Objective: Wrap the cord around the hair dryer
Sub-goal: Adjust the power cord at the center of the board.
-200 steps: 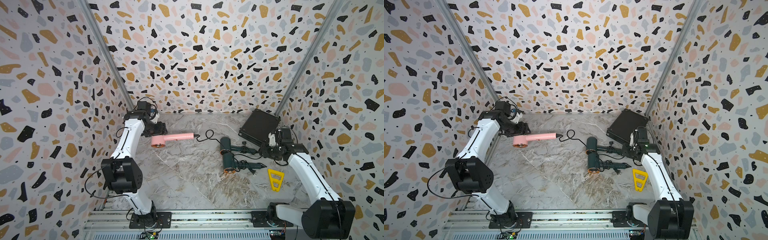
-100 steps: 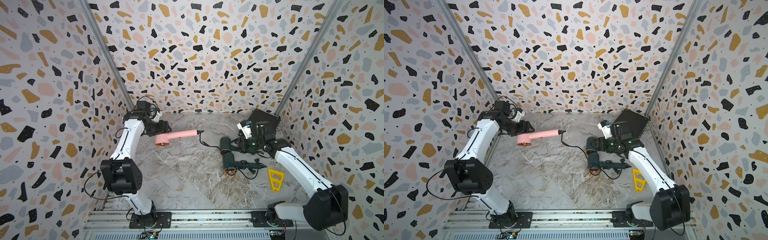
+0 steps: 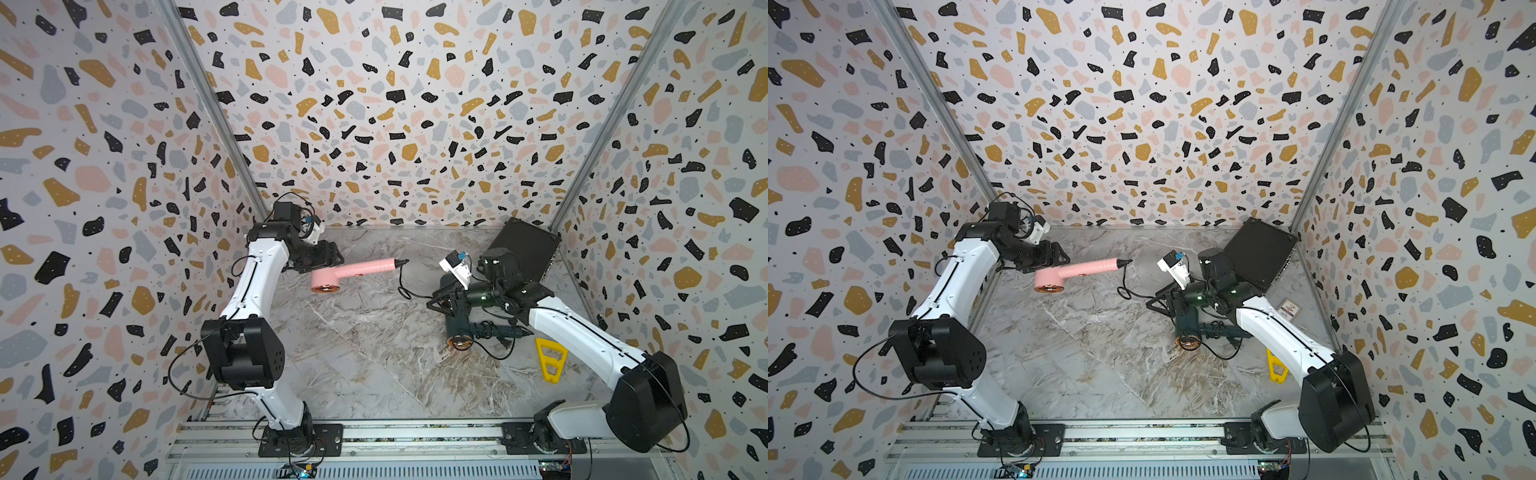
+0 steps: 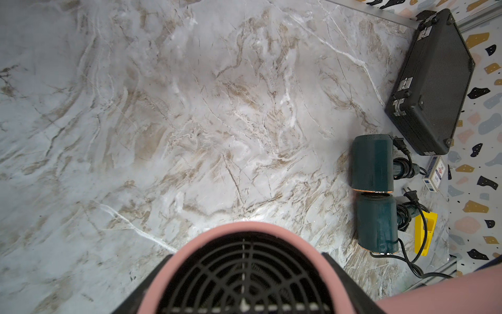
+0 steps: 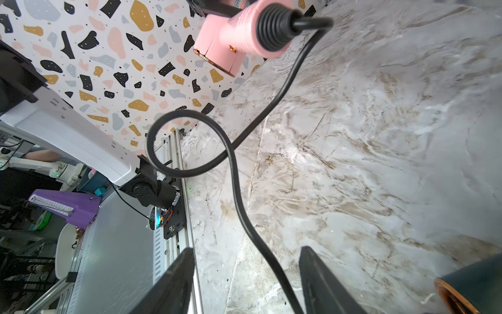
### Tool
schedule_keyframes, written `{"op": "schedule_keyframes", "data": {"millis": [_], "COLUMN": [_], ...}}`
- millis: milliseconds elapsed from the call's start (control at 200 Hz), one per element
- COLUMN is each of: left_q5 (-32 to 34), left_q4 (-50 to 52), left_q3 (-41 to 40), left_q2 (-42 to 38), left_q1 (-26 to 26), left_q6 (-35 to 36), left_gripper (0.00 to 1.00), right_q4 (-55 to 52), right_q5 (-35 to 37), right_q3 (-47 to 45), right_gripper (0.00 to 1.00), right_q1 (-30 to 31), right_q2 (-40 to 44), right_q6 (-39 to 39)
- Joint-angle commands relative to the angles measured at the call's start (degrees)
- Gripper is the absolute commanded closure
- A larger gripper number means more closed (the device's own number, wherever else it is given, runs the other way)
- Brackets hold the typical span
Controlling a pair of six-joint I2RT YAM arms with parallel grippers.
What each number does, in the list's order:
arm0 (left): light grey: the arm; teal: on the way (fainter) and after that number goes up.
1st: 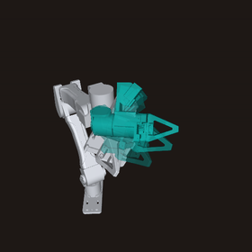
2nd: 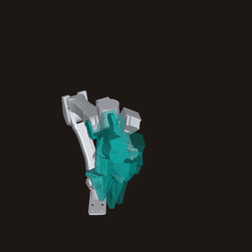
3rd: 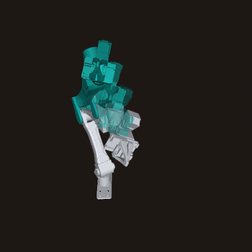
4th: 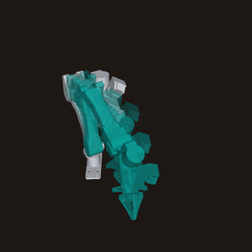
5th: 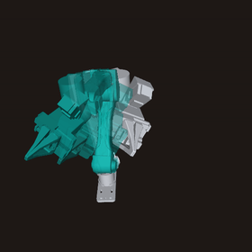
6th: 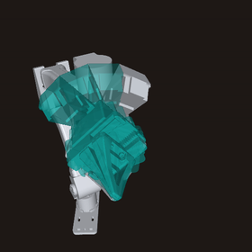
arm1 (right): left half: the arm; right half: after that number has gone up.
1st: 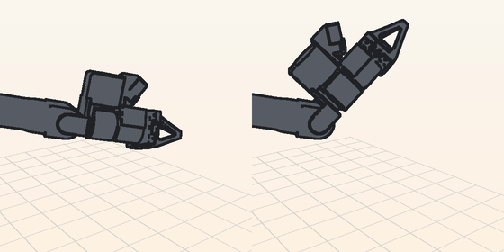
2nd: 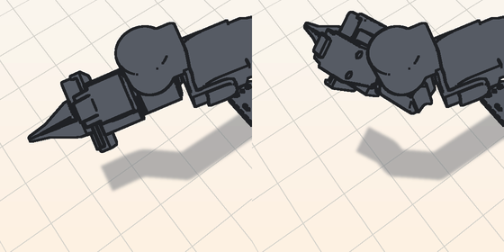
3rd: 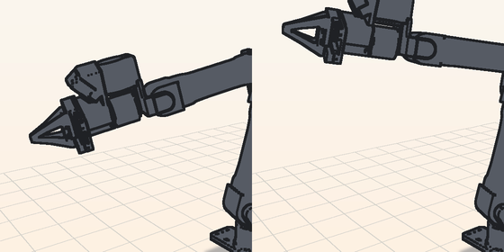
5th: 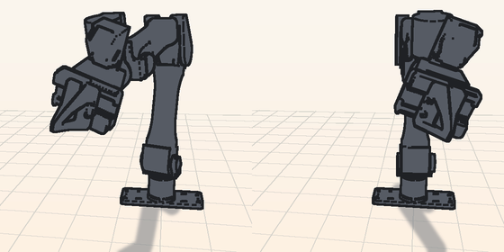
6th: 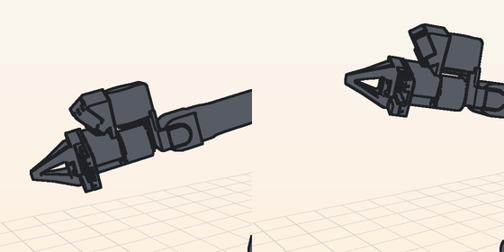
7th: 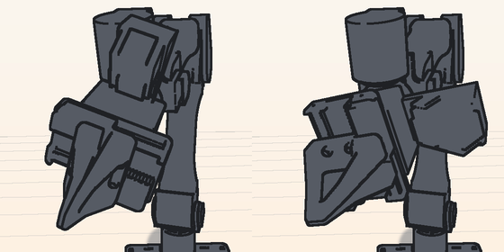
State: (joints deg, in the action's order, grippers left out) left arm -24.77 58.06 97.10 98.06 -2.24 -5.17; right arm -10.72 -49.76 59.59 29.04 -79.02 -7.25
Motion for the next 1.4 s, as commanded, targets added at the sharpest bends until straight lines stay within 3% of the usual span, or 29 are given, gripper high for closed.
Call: {"op": "schedule_keyframes", "data": {"millis": [0,200,355,606,766,1116,1362,1392], "left_q5": [-2.33,-5.09,-10.96,-16.87,-17.38,-19.82,-15.66,-15.93], "left_q4": [-2.25,-3.57,-8.08,-22.89,-28.16,-41.83,-39.83,-39.83], "left_q3": [-0.24,-0.57,-2.49,-9.77,-12.72,-19.3,-19.19,-19.21], "left_q2": [-1.73,-1.56,-1.97,-4.55,-5.82,-8.07,-10.47,-10.44], "left_q1": [-0.13,-0.35,-2.54,-10.15,-13.73,-23.49,-26.14,-26.14], "left_q6": [-0.5,-1.39,-4.76,-16.79,-21.43,-33.31,-31.71,-31.8], "left_gripper": [1.0,1.0,1.0,1.0,1.0,1.0,1.0,1.0], "right_q4": [2.71,4.03,-2.26,-11.49,-14.49,-17.76,-18.38,-18.63], "right_q5": [-0.81,1.15,10.45,23.56,30.36,31.78,30.37,29.2], "right_q3": [0.44,-0.94,-1.8,-3.87,-4.67,-5.99,-4.44,-4.08], "right_gripper": [0.43,0.62,1.0,1.0,1.0,1.0,1.0,0.92], "right_q1": [1.08,1.37,1.2,-5.36,-10.44,-18.03,-21.39,-21.39], "right_q2": [-2.6,-3.77,-0.99,5.21,6.09,6.49,7.17,7.35], "right_q6": [-1.27,-1.67,3.35,4.97,0.32,-5.98,-7.14,-7.08]}}
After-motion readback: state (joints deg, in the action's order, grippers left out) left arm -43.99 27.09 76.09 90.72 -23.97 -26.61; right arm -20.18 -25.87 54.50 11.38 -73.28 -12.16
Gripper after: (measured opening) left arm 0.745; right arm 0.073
